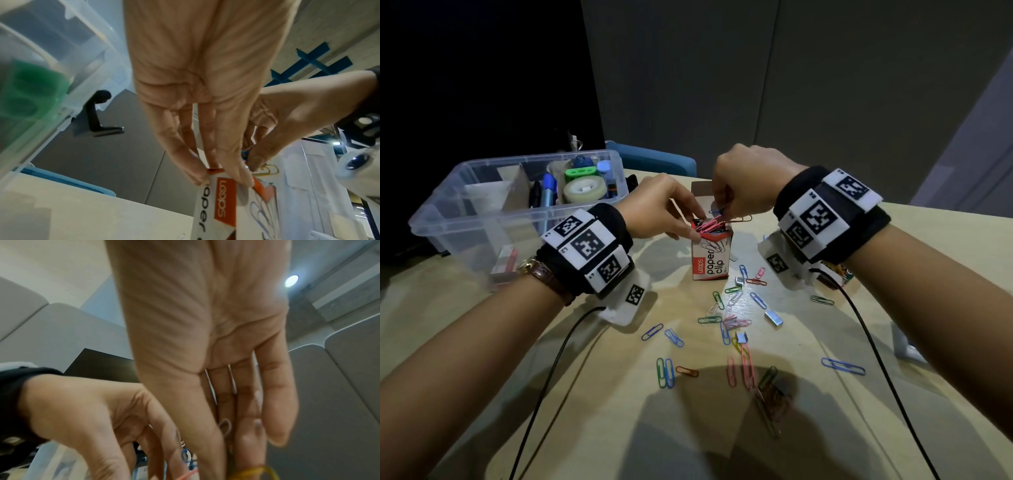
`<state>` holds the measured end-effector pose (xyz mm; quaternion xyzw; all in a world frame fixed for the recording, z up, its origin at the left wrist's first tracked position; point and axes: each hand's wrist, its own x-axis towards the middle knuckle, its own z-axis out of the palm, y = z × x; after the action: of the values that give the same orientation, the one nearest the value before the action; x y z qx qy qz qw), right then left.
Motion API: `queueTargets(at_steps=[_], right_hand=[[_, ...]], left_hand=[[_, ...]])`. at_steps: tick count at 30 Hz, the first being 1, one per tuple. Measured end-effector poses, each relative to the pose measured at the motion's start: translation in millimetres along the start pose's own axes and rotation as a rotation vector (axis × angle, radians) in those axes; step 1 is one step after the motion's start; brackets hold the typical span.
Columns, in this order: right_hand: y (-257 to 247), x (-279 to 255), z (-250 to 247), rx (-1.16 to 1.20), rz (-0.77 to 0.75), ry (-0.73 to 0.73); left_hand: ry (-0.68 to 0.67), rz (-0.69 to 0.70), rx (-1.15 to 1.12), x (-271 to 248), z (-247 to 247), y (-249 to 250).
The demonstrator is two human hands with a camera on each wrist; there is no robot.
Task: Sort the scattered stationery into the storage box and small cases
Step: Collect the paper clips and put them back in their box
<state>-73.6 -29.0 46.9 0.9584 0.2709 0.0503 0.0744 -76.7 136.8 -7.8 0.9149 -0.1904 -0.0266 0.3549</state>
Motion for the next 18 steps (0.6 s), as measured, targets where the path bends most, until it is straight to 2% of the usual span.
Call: queueTargets(at_steps=[4, 8, 10, 15, 18], right_hand=[[-2.1, 4.3, 2.9, 0.132, 0.043, 0.031], [-0.2, 4.8, 12.2, 0.357, 0.105, 0.028], [5.0, 1.6, 14.0, 0.391, 0.116, 0.028], [18.2, -9.2, 21.4, 0.508, 0.010, -0.082], [20.7, -7.8, 30.0, 0.525, -0.004, -0.048]], left_hand=[[0.026, 0.046, -0.002, -3.3, 1.5, -3.0], [0.025, 0.031, -0.073, -5.0, 2.4, -5.6], [0.012, 0.029, -0.090, -6.1, 2.8, -5.9], [0.039, 0.022, -0.071, -6.2, 6.5, -5.1], [0.058, 0.024, -0.056, -6.1, 6.7, -5.0]])
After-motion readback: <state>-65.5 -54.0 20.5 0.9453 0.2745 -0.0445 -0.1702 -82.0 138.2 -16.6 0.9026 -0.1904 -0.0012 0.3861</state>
